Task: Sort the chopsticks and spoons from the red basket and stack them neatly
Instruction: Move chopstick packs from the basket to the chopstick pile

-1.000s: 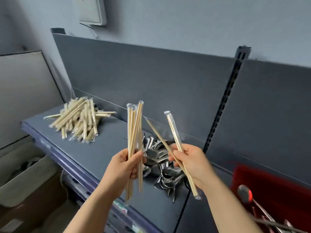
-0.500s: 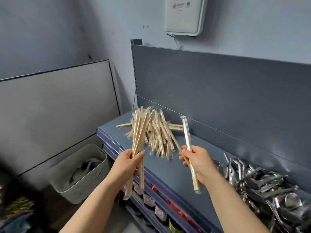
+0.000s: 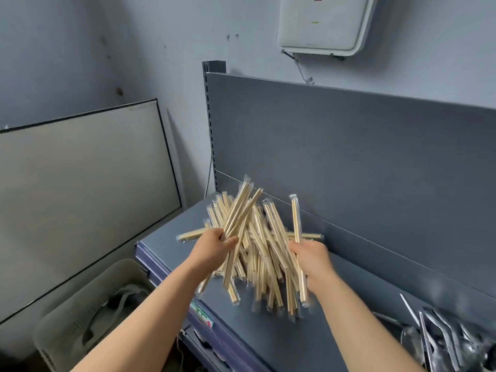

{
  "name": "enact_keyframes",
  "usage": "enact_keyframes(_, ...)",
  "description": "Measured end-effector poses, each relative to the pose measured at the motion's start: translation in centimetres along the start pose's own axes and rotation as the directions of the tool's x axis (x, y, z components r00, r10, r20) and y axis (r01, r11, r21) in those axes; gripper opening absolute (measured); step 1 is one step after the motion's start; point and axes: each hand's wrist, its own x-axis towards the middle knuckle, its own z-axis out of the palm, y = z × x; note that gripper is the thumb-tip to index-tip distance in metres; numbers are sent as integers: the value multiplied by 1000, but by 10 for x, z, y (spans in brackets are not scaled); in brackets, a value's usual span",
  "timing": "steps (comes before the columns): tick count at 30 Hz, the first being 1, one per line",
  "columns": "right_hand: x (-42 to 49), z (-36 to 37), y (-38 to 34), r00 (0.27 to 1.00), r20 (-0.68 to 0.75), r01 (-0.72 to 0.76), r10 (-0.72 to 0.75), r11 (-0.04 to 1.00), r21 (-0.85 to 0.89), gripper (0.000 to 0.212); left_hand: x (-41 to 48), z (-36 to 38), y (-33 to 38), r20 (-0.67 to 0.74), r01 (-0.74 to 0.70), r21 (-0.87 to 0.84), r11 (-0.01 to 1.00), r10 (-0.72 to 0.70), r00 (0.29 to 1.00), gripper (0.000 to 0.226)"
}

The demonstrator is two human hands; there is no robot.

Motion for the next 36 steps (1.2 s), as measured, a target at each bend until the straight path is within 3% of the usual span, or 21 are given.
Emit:
enact_keyframes(3,17,17,-3,1000,-7,0,-1,1000,-23,15,32,4,2,-11,-2,5,1000,2,1000,36)
enact_keyframes(10,29,54,0,997,-41,53,-65,968,-246,25,86,16,-13,126,-88,94,992,76,989,35)
enact_keyframes(16,21,70,0,966,-215,44,-140,916,-398,16,115,12,-27,229,-303,183,936,259,938,24)
enact_keyframes(19,13,74,1,934,-305,-1,-184,855,-519,23,121,7,-29,241,-387,172,906,342,908,36)
enact_keyframes(23,0,80,1,891,-408,-67,-199,832,-551,29,125,4,-30,293,-473,208,856,407,865,48)
enact_keyframes(27,-15,84,1,855,-488,-155,-176,811,-563,37,127,0,-29,340,-529,182,829,451,825,49)
enact_keyframes(30,-35,73,1,805,-577,-188,-138,863,-470,40,125,-6,-23,315,-568,109,816,513,798,45)
enact_keyframes(36,-110,20,16,654,-750,-76,-98,978,-194,28,80,-1,2,351,-725,-148,673,721,598,21)
